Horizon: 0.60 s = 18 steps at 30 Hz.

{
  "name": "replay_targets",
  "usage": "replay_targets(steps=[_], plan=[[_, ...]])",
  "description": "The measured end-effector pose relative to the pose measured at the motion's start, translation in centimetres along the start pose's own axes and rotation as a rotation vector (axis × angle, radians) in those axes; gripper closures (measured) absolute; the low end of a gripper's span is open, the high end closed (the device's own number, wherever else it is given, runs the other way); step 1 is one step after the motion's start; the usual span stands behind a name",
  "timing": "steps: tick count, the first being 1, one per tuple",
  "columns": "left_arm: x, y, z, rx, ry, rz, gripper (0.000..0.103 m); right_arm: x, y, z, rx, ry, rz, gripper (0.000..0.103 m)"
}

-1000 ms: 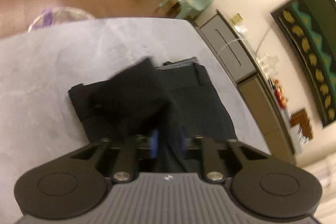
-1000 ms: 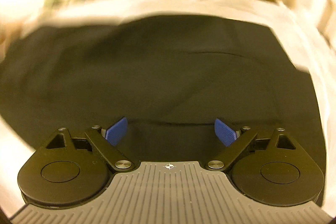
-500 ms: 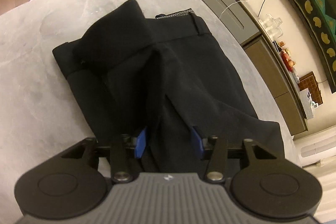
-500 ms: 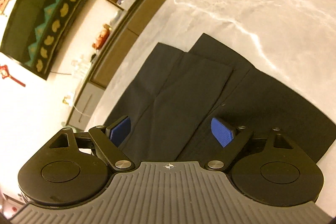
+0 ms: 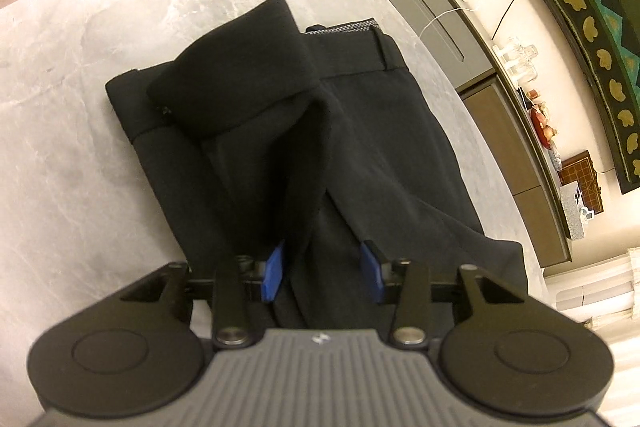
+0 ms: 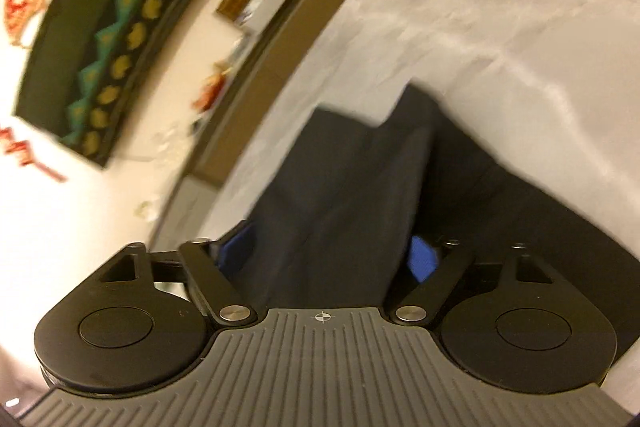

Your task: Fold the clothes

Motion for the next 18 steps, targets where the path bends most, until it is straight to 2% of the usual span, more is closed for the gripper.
replay_targets(steps=[1, 3, 5, 7, 11, 13, 15, 16, 18], plan=[[0.0, 0.0, 0.0, -0.001, 0.000, 0.000, 0.061, 0.6, 0.4, -0.4, -0.031, 0.033, -0.001, 0.066], [0.1, -0.1, 0.1, -0.003, 0.001, 0.001, 0.061, 1.5, 1.4, -1.3, -0.116, 0.086, -0.014, 0.101], [0.3, -0.2, 0.2, -0.001, 0.000, 0.002, 0.061, 1.2, 2.4, -1.4, -0.207, 0.056, -0.043, 0.103], [0.3, -0.1, 0.2, 0.002, 0.002, 0.001, 0.061, -0.2, 3.4, -0.9, -0.246, 0.015, -0.048, 0.103], [0.3, 0.0, 0.2, -0.001, 0.005, 0.002, 0.061, -7.1, 5.3, 0.0, -0.259, -0.080, 0.009, 0.103], [0.4, 0.0, 0.3, -0.006, 0.006, 0.004, 0.061, -11.2, 5.2, -0.8, -0.305, -0.118, -0.006, 0.103], [0.5, -0.1, 0.4, 0.004, 0.005, 0.011, 0.061, -11.3, 2.9, -1.7, -0.332, -0.080, -0.102, 0.103], [0.6, -0.1, 0.3, 0.013, 0.004, 0.015, 0.061, -10.8, 1.5, -1.9, -0.300, -0.044, -0.137, 0.103], [0.5, -0.1, 0.1, 0.029, 0.002, 0.019, 0.061, -9.4, -0.9, -1.9, -0.151, 0.029, -0.151, 0.103]])
Point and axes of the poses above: each gripper's, at about its wrist camera, not at the fingertips, and x roughly the way its jaws point, y to its left, z to its top, the point moved 7 cm from there along x, roughly the way its jaws point, and after that the axes turned 5 degrees about -y, right-handed, at the moved point
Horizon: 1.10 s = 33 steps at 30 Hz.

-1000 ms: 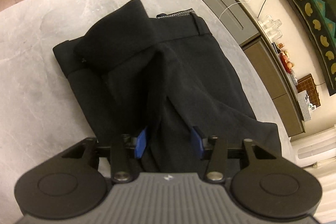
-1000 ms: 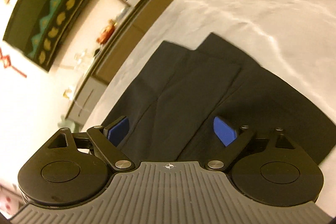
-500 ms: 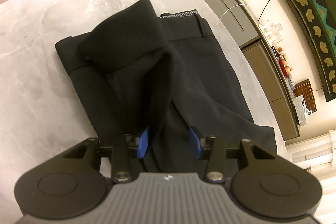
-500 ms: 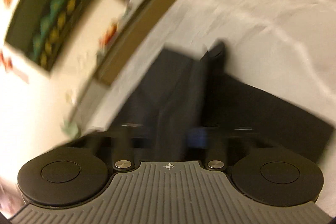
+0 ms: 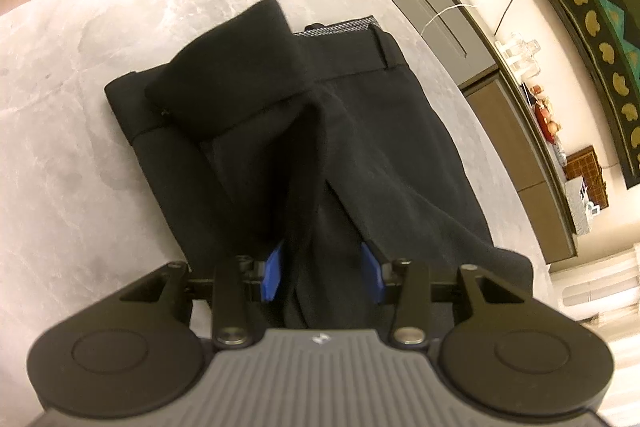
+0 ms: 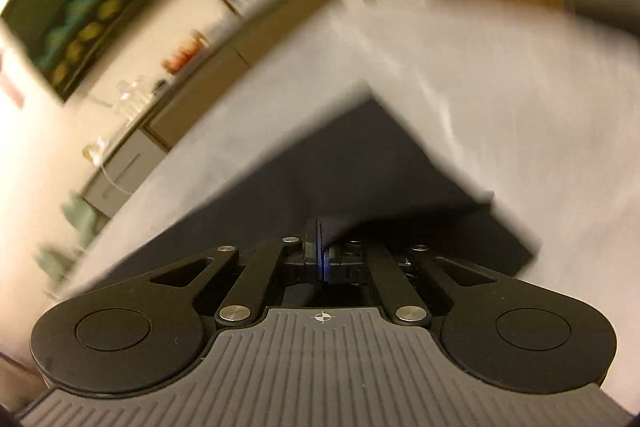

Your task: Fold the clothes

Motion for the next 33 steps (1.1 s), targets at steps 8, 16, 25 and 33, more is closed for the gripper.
replay_targets(steps=[8, 16, 25, 33], plan=[[-0.2, 0.3, 0.0, -0.005, 0.002, -0.003, 0.061, -5.3, 3.1, -0.2, -0.213, -0.188, -0.038, 0.103], [-0.1, 0.4, 0.2, -0.014, 0.006, -0.007, 0.059, -5.0, -0.2, -2.6, -0.082, -0.053, -0.099, 0.103], [-0.2, 0.9, 0.3, -0.038, 0.017, -0.024, 0.061, -3.4, 2.3, 0.3, -0.259, -0.148, -0.145, 0.103], [-0.1, 1.3, 0.5, -0.054, 0.017, -0.026, 0.065, -2.8, 2.4, -0.8, -0.208, -0.054, -0.021, 0.103]])
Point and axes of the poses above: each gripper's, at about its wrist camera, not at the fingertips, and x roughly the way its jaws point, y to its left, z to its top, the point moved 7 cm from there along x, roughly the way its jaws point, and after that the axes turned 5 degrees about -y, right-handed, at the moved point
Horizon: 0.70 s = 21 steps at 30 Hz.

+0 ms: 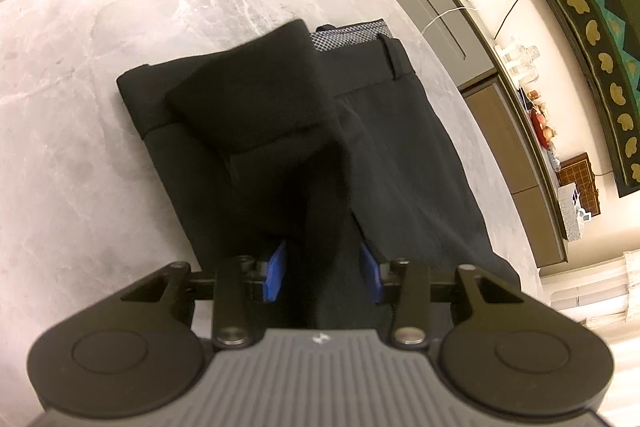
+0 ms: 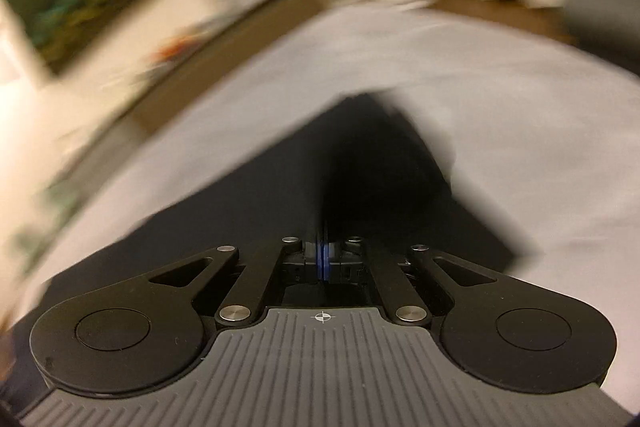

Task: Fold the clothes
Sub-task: 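Open the right gripper and press the folded trousers with the left gripper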

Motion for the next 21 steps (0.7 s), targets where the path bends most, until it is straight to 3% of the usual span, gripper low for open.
replay_targets(steps=[2, 3, 5, 8, 9, 10, 12, 15, 16, 18, 21], plan=[[0.0, 0.1, 0.0, 0.002, 0.000, 0.000, 0.065, -0.4, -1.8, 0.5, 0.030, -0.025, -0.090, 0.103], [-0.1, 0.1, -0.1, 0.006, 0.000, 0.001, 0.065, -0.3, -3.9, 0.4, 0.121, -0.009, -0.135, 0.103], [-0.1, 0.1, 0.0, 0.005, 0.002, 0.002, 0.065, -0.6, -5.8, -0.4, 0.204, 0.027, -0.162, 0.103], [0.0, 0.2, 0.2, -0.002, 0.003, 0.003, 0.065, -1.8, -4.3, -0.1, 0.081, 0.014, -0.167, 0.103], [-0.1, 0.2, 0.2, 0.004, 0.002, 0.004, 0.065, -2.3, -4.6, 0.3, 0.071, -0.012, -0.200, 0.098], [-0.1, 0.2, 0.1, 0.010, 0.002, 0.005, 0.065, -2.9, -5.5, 0.9, 0.085, -0.047, -0.260, 0.078], [-0.2, 0.2, 0.2, 0.011, 0.000, 0.006, 0.065, -4.1, -6.6, 2.2, 0.126, -0.123, -0.334, 0.053], [-0.5, 0.2, 0.4, 0.007, -0.016, -0.005, 0.056, -4.6, -5.6, 4.4, 0.091, -0.185, -0.310, 0.050], [-0.6, 0.1, 0.6, 0.007, -0.026, -0.013, 0.056, -3.8, -4.7, 4.9, 0.047, -0.165, -0.278, 0.044], [-0.8, -0.1, 0.9, 0.007, -0.046, -0.029, 0.064, -2.0, -2.9, 5.8, -0.037, -0.114, -0.210, 0.028], [-1.6, 0.5, 1.4, -0.044, -0.079, -0.058, 0.082, 1.7, -1.9, 6.2, -0.094, -0.029, -0.165, 0.026]])
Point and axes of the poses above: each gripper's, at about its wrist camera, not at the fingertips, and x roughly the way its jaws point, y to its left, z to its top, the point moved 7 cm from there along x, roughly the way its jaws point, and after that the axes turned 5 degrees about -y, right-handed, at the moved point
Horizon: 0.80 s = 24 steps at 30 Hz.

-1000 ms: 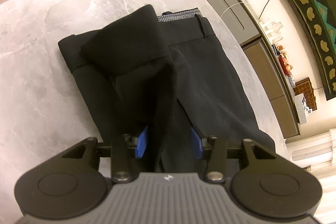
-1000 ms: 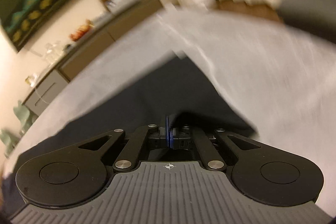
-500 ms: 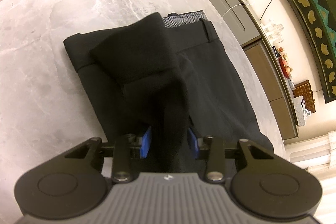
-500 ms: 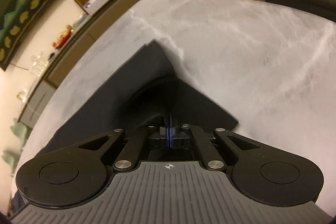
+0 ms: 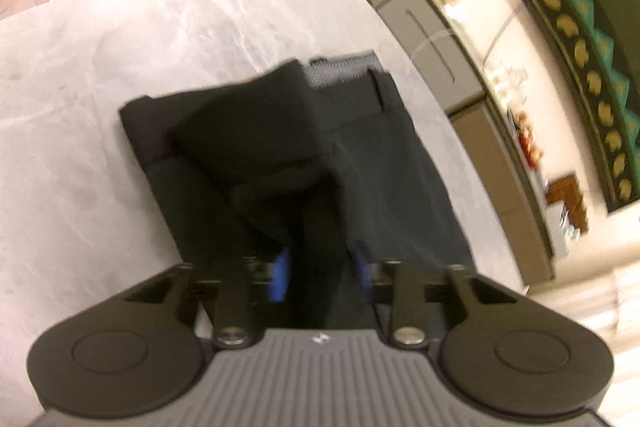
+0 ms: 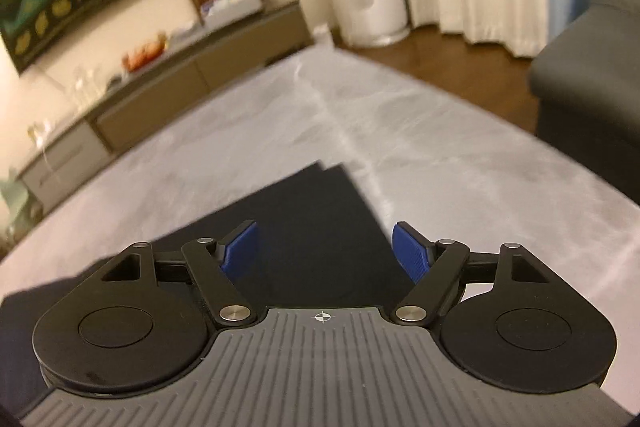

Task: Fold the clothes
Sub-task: 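Open the right gripper and press the folded trousers with the left gripper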

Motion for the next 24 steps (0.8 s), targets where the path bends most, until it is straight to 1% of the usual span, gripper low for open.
replay_targets(steps=[2, 4, 5, 7, 8, 9, 10, 11, 12, 13, 14, 15, 17, 20, 22, 24], plan=[[-0.5, 0.4, 0.4, -0.039, -0.017, -0.027, 0.084, 1.7, 1.0, -0.1, -0.035, 0.036, 0.018, 0.026], [-1.0, 0.5, 0.9, -0.064, -0.033, -0.047, 0.084, 3.2, 2.3, -0.5, -0.054, 0.071, 0.056, 0.025], [-1.0, 0.4, 1.0, -0.059, -0.038, -0.048, 0.079, 3.7, 2.9, -0.7, -0.061, 0.084, 0.072, 0.024], [-0.6, -0.3, 0.9, -0.033, -0.042, -0.041, 0.056, 4.2, 3.6, -0.9, -0.071, 0.098, 0.088, 0.023], [-0.5, -0.6, 1.1, -0.012, -0.051, -0.030, 0.031, 4.5, 3.7, -0.8, -0.078, 0.100, 0.088, 0.023], [-0.4, -0.8, 1.5, 0.024, -0.071, -0.003, 0.038, 4.9, 3.8, -0.8, -0.085, 0.102, 0.088, 0.022], [-0.3, -1.1, 1.9, 0.060, -0.092, 0.025, 0.060, 5.1, 3.9, -0.8, -0.090, 0.104, 0.090, 0.021], [-0.2, -1.4, 2.3, 0.096, -0.112, 0.052, 0.094, 5.1, 4.0, -0.7, -0.091, 0.107, 0.096, 0.021], [-0.7, -1.4, 2.6, 0.115, -0.138, 0.058, 0.099, 5.3, 4.1, -0.7, -0.095, 0.115, 0.100, 0.021], [-2.3, -1.0, 2.5, 0.101, -0.177, 0.024, 0.099, 5.6, 4.2, -0.8, -0.105, 0.127, 0.101, 0.021], [-3.9, -0.4, 2.3, 0.087, -0.205, 0.008, 0.099, 5.8, 4.2, -0.9, -0.114, 0.139, 0.102, 0.021], [-4.8, 0.8, 1.9, 0.062, -0.206, 0.032, 0.099, 5.8, 4.2, -0.9, -0.119, 0.145, 0.104, 0.021], [-4.2, 4.1, 1.1, -0.032, -0.137, 0.119, 0.099, 6.2, 4.5, -0.7, -0.120, 0.148, 0.119, 0.021], [-3.3, 4.8, 1.0, -0.029, -0.094, 0.141, 0.097, 6.7, 5.4, -0.6, -0.143, 0.161, 0.148, 0.021], [-3.6, 3.9, 0.9, 0.003, -0.106, 0.135, 0.086, 6.8, 5.7, -0.6, -0.158, 0.166, 0.150, 0.021], [-3.8, 3.0, 0.8, 0.006, -0.124, 0.123, 0.070, 6.4, 4.9, 0.1, -0.134, 0.143, 0.143, 0.021]])
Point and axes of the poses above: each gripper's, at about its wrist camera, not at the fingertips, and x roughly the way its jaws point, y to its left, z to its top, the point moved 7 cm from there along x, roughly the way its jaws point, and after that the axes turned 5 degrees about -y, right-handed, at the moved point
